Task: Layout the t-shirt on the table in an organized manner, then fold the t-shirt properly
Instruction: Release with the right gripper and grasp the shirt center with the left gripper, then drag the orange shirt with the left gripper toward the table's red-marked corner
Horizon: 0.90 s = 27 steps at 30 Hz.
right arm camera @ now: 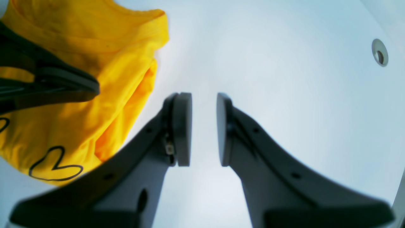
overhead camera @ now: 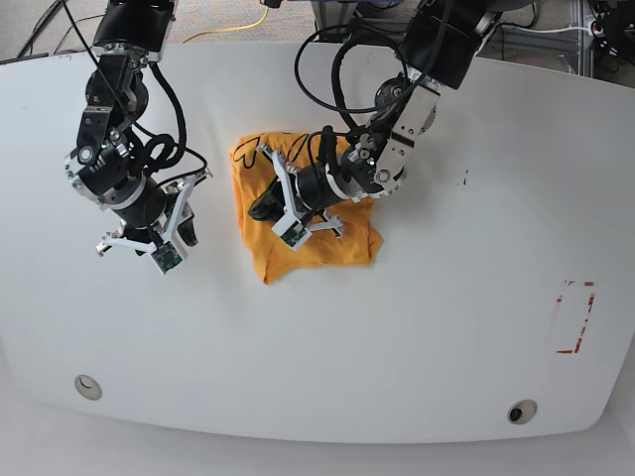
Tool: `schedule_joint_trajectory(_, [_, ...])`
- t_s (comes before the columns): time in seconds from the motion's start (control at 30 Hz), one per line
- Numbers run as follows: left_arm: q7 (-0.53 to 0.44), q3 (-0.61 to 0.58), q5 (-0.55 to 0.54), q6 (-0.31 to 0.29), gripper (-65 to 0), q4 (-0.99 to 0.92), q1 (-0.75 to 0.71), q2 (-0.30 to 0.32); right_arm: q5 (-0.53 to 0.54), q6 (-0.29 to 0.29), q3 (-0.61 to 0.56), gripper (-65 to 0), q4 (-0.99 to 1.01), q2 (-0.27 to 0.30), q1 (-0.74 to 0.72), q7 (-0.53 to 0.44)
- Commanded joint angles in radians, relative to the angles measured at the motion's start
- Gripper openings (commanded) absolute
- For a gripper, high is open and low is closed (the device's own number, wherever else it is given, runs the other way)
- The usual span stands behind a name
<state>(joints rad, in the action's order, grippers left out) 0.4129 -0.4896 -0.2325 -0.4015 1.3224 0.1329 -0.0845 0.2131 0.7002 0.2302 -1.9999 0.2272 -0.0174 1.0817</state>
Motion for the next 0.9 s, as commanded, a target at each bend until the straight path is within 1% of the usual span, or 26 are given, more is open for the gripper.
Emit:
schedule_joint_trajectory(0.0, [-0.042, -0.021, -0.012, 0.023, -65.0, -0.039, 0.015, -0.005, 0.006, -0.002, 0.007, -52.6, -0.017, 0.010, -0.014, -0.019])
schedule_joint_trajectory(0.13, [-0.052, -0.019, -0.012, 0.026, -65.0, -0.083, 0.017, 0.009, 0.006, -0.002, 0.007, -52.6, -0.017, 0.010, -0.013, -0.019])
schedule_joint_trajectory(0.33, [-0.052, 0.016, -0.017, 0.025, -65.0, -0.088, 0.007, 0.091, 0.006, -0.002, 0.008, -52.6, -0.017, 0.010, -0.013, -0.019])
schedule_joint_trajectory(0.5, [-0.047, 0.061, -0.021, 0.023, -65.0, -0.045, -0.020, 0.170, 0.013, -0.002, 0.041, -52.6, -0.015, 0.007, -0.011, -0.019])
schedule_joint_trajectory(0.63, [-0.045, 0.107, -0.049, 0.014, -65.0, 0.010, -0.051, 0.256, 0.013, -0.002, 0.048, -52.6, -0.015, 0.005, -0.006, -0.019])
schedule_joint_trajectory(0.73, [-0.042, 0.134, -0.094, -0.029, -65.0, 0.039, -0.069, 0.328, 0.013, -0.002, 0.048, -52.6, -0.015, 0.005, 0.004, -0.019])
schedule_joint_trajectory(0.8, [-0.022, 0.159, -0.121, -0.053, -65.0, 0.059, -0.075, 0.380, 0.013, -0.002, 0.047, -52.6, -0.015, 0.005, 0.007, -0.019])
schedule_joint_trajectory(0.87, [0.002, 0.187, -0.143, -0.072, -65.0, 0.076, -0.077, 0.417, 0.015, -0.002, 0.047, -52.6, -0.017, 0.005, 0.010, -0.019])
